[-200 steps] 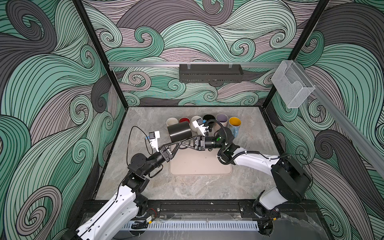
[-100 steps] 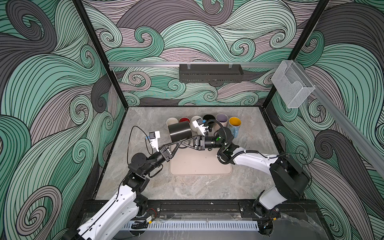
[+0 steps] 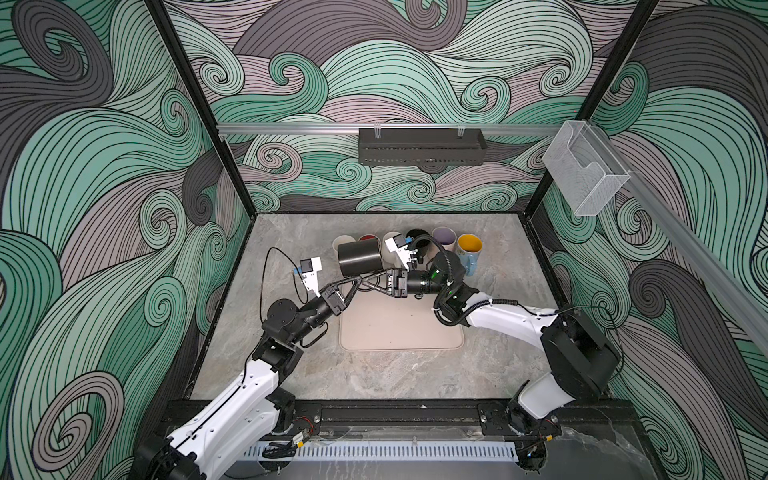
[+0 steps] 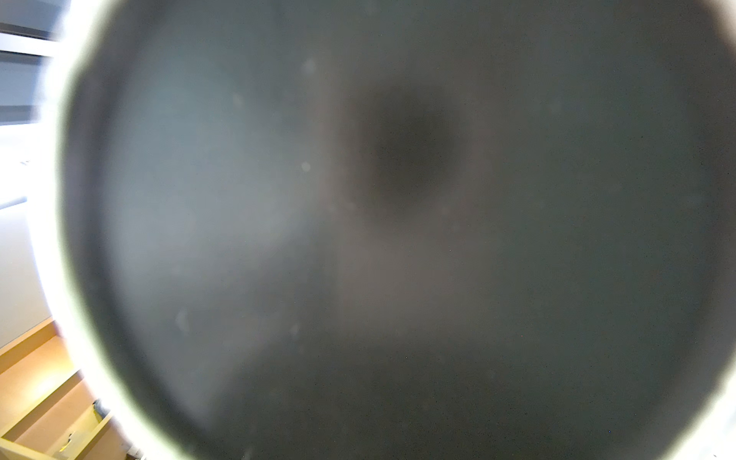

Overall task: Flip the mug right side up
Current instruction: 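Grasp the black mug with the left gripper while the right holds it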

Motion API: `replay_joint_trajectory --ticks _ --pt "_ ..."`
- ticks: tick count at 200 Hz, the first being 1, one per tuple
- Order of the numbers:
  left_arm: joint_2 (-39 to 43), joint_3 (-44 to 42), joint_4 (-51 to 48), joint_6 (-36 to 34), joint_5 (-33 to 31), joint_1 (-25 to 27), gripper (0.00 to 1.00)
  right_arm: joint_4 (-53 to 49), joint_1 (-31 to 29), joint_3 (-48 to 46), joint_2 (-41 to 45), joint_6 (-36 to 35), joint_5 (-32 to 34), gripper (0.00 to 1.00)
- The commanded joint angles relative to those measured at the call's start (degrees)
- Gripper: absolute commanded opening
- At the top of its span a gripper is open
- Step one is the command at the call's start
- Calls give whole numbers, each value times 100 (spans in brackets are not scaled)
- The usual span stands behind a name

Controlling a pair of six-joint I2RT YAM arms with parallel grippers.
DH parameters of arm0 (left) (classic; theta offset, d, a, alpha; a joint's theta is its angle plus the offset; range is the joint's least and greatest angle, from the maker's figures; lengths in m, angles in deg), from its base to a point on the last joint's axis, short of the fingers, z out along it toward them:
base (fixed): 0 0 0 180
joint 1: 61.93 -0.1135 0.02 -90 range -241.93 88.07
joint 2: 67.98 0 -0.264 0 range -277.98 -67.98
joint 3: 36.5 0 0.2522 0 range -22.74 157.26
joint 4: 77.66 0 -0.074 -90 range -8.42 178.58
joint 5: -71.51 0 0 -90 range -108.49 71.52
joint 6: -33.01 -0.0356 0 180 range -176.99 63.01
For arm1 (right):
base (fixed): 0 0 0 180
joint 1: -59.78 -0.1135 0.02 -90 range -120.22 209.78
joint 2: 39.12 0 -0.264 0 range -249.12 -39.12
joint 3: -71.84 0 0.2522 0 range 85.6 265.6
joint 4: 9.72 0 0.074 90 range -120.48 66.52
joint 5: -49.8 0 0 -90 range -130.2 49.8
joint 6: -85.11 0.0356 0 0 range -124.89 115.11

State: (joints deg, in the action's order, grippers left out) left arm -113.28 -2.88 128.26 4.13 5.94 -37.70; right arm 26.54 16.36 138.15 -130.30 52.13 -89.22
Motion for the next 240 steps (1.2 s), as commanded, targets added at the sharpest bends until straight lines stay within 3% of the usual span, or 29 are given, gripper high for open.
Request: replay_joint_trajectory --ticks 1,34,85,145,169,240 --pt "-83 211 757 143 -239 -48 0 154 -483 130 -118 -240 -1221 0" --pt "110 181 770 107 -184 -40 0 -191 -366 163 -222 -351 -1090 0" --pt "523 72 441 -60 -370 -50 0 -282 -83 107 -284 -153 -883 18" --pt "617 80 294 -145 -439 -59 0 -147 127 -24 -277 33 -773 22" --pt "558 96 328 -147 -443 -59 0 -172 171 -33 -283 29 -711 33" --pt "84 246 602 -31 90 -50 0 421 279 98 -574 422 -495 25"
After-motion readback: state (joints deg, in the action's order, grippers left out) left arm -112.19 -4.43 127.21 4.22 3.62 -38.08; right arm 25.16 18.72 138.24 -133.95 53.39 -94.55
